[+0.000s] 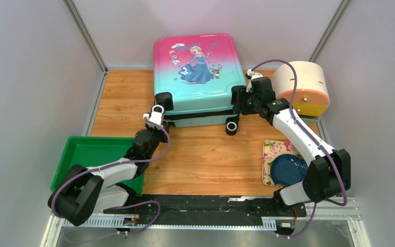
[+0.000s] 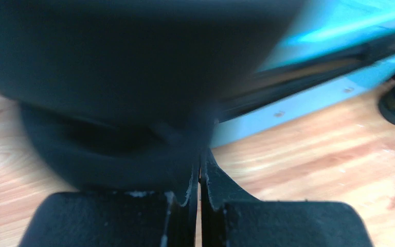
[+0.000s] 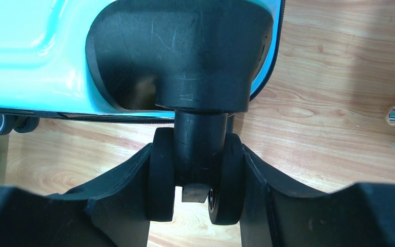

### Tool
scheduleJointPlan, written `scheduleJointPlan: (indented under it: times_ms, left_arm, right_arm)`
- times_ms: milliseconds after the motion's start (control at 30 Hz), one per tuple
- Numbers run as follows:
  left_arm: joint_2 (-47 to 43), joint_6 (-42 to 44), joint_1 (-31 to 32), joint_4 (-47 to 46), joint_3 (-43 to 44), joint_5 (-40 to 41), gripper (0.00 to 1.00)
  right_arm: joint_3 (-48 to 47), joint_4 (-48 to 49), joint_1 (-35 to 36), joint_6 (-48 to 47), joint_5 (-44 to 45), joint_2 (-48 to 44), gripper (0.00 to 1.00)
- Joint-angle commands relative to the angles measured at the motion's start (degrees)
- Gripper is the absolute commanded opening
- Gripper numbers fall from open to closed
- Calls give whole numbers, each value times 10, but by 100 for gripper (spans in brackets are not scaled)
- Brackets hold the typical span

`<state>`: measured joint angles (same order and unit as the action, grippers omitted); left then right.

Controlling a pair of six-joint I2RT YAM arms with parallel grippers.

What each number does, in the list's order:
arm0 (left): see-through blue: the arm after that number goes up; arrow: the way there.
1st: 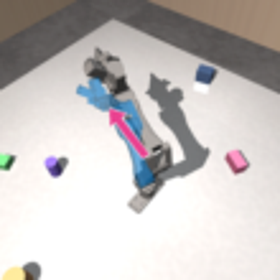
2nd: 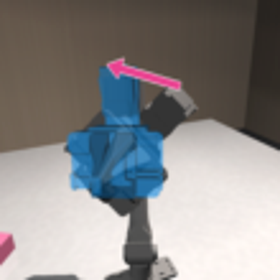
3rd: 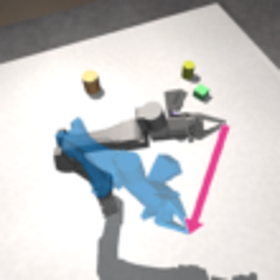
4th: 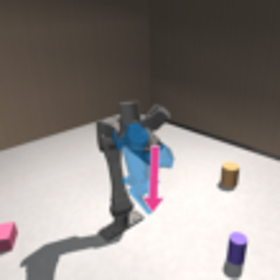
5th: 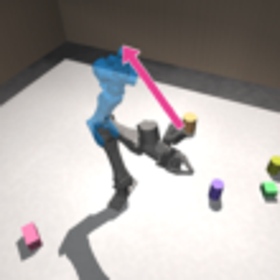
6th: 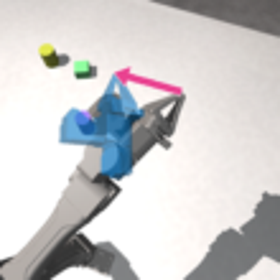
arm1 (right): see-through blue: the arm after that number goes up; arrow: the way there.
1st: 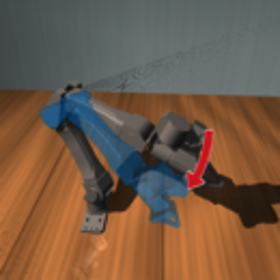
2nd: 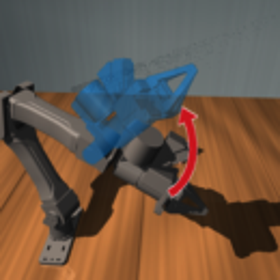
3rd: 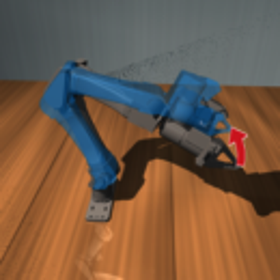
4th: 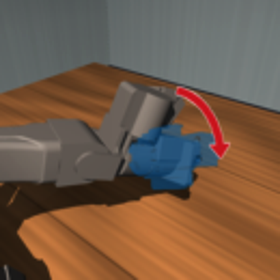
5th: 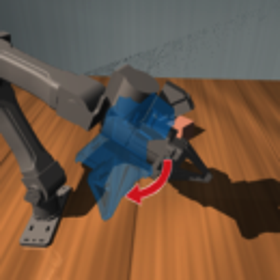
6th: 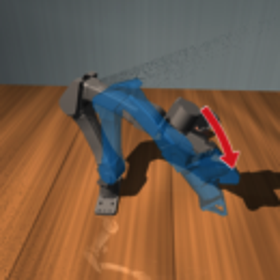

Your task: Open, take out, and arrange the luggage

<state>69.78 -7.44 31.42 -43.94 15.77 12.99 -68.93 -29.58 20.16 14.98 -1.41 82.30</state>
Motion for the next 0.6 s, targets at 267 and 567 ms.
scheduleJointPlan:
  times_ms: [267, 567]
  left_arm:
    - [-63, 107, -177, -56, -61, -237, 0]
    - [76, 178, -297, -82, 63, -436, 0]
  right_arm:
    - [4, -10, -81, -57, 114, -2, 0]
    - [8, -8, -95, -114, 103, -7, 0]
